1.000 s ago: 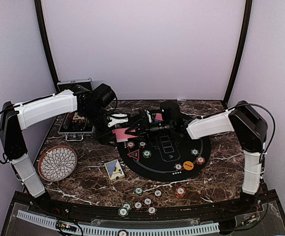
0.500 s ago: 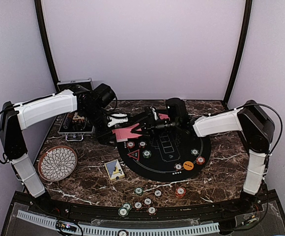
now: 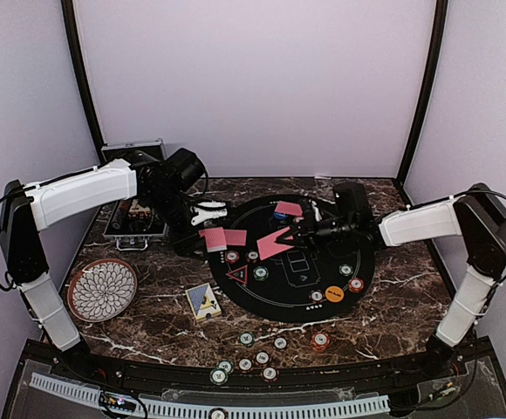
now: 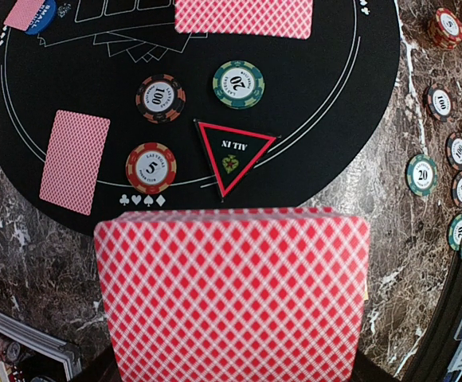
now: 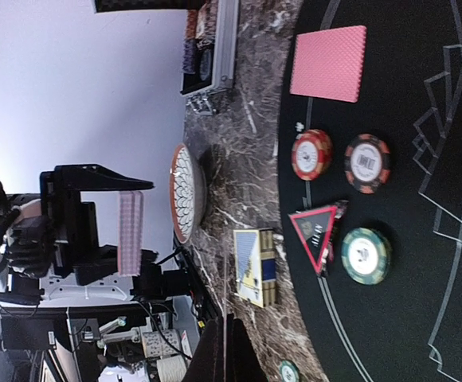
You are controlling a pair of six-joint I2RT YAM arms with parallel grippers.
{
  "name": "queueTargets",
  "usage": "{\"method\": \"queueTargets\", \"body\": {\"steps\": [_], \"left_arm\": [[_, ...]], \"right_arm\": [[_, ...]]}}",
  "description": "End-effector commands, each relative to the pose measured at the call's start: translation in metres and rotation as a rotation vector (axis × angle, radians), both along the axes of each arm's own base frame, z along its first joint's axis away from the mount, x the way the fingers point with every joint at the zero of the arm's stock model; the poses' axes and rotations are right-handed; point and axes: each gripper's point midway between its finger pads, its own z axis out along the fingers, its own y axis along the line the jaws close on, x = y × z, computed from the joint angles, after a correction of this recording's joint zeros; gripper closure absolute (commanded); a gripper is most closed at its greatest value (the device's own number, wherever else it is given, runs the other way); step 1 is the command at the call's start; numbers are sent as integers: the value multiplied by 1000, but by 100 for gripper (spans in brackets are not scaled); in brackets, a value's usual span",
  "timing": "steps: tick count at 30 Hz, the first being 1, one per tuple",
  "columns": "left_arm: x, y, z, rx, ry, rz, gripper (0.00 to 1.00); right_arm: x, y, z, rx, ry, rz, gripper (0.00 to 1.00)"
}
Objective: Distribute texas hold em gaming equipment
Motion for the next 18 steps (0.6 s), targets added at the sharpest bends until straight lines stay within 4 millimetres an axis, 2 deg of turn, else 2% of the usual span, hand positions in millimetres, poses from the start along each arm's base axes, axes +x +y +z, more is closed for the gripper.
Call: {"method": "queueTargets", "body": {"steps": [1,6,11,18], "left_arm": [[-1,-1,19,-37,-16,-1,100],[-1,-1,19,-36,-15,-1,100],[-1,-1,19,-34,-13,-1,100],[-2,-1,18,-36,-8,-3,100]], "right_arm": [[-7,-36,-20,-60,5,-14,100],[-13,-73,-46,-138,39,-55,100],[-16,-103,-65,-224,46,-94,100],[-19,-131,-84,-347,58,-121,100]]}}
